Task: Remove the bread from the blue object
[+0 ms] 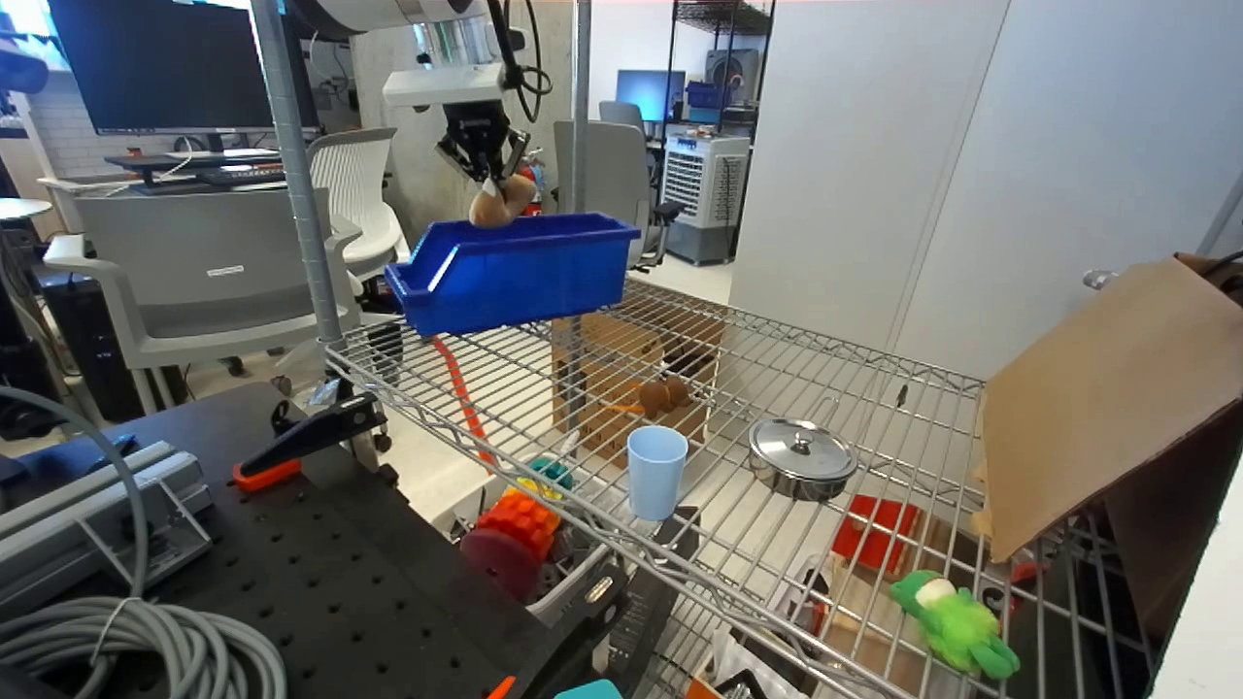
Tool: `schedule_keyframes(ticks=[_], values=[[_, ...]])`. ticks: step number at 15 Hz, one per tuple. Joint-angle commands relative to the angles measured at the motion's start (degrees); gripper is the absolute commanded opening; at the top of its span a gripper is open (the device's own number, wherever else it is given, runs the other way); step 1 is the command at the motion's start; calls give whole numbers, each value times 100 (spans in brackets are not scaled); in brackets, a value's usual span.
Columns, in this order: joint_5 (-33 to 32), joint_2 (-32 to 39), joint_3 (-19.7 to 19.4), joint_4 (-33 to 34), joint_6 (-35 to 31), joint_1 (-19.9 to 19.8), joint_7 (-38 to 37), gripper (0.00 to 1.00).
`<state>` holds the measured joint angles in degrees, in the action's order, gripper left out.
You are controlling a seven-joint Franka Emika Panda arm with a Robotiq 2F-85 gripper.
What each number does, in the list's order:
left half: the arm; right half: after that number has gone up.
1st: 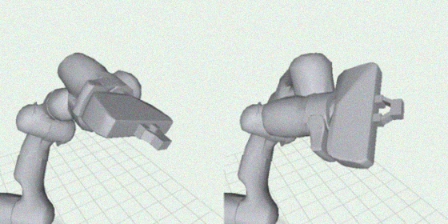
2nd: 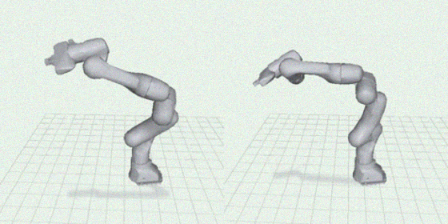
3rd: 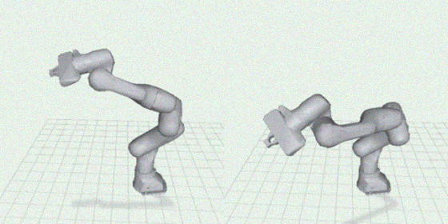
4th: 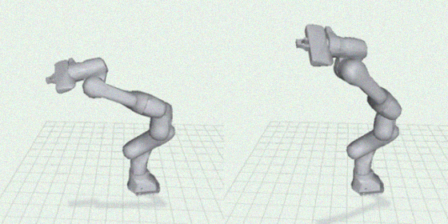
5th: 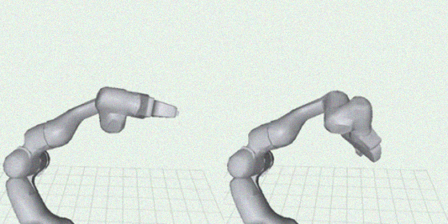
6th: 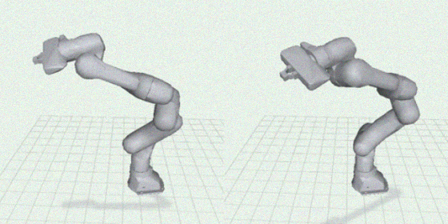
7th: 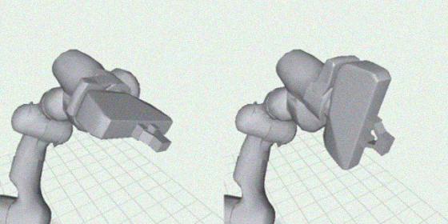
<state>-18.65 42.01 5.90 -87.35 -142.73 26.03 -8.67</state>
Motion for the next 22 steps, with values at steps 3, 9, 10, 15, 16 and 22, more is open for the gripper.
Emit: schedule_keyframes(ticks=[3,9,10,15,16,22], values=[[-176,-816,-502,-880,-897,-172,-433,3],[-787,-111,-1868,-643,-593,-303,-1512,3],[-747,139,-1987,-485,-464,-412,-1591,3],[-493,1238,-2133,507,373,-821,-1614,3],[-456,1467,-2120,783,598,-894,-1593,3],[-215,2150,-1953,1918,1512,-1077,-1355,43]])
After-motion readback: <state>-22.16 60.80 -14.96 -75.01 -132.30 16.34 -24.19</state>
